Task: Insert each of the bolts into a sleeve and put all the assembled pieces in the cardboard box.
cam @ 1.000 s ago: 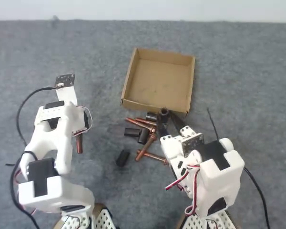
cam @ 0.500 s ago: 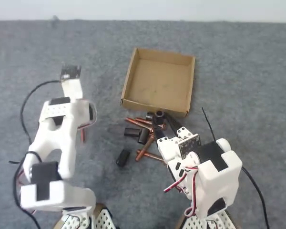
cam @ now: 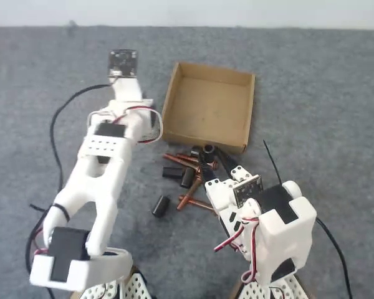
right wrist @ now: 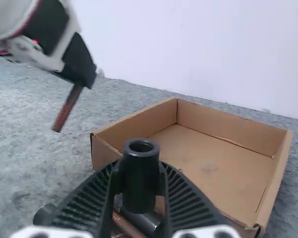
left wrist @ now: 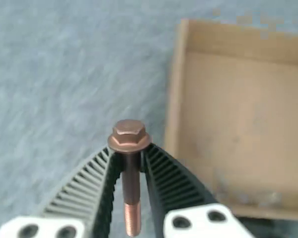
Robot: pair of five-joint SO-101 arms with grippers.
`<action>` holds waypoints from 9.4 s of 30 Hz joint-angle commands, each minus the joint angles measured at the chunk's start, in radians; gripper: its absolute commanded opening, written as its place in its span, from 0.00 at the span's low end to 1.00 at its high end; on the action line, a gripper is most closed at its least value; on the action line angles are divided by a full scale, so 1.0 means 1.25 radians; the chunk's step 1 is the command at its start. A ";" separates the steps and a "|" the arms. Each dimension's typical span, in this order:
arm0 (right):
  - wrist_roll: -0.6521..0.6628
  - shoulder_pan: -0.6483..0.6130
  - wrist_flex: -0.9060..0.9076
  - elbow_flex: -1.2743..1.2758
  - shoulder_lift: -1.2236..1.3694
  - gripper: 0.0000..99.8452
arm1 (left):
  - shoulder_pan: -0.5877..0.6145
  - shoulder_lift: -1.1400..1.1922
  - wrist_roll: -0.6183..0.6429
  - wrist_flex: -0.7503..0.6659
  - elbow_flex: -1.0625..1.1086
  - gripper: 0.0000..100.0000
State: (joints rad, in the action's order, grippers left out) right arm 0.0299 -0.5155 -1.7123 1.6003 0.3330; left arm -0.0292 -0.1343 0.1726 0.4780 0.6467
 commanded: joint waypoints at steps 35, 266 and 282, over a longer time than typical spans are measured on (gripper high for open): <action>-0.007 -0.002 0.003 0.021 -0.040 0.01 | -0.242 -0.339 0.075 -0.350 0.263 0.01; 0.000 0.133 0.118 0.007 -0.365 0.01 | 0.250 -1.344 -0.180 0.485 0.830 0.01; -0.001 0.133 1.240 -0.313 -0.898 0.01 | 0.250 -1.343 -0.180 0.486 0.830 0.01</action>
State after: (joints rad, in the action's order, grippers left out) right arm 0.0299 -0.3636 -0.4296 1.3656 -0.6736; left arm 0.2793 -1.8021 -0.0422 1.0825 1.6947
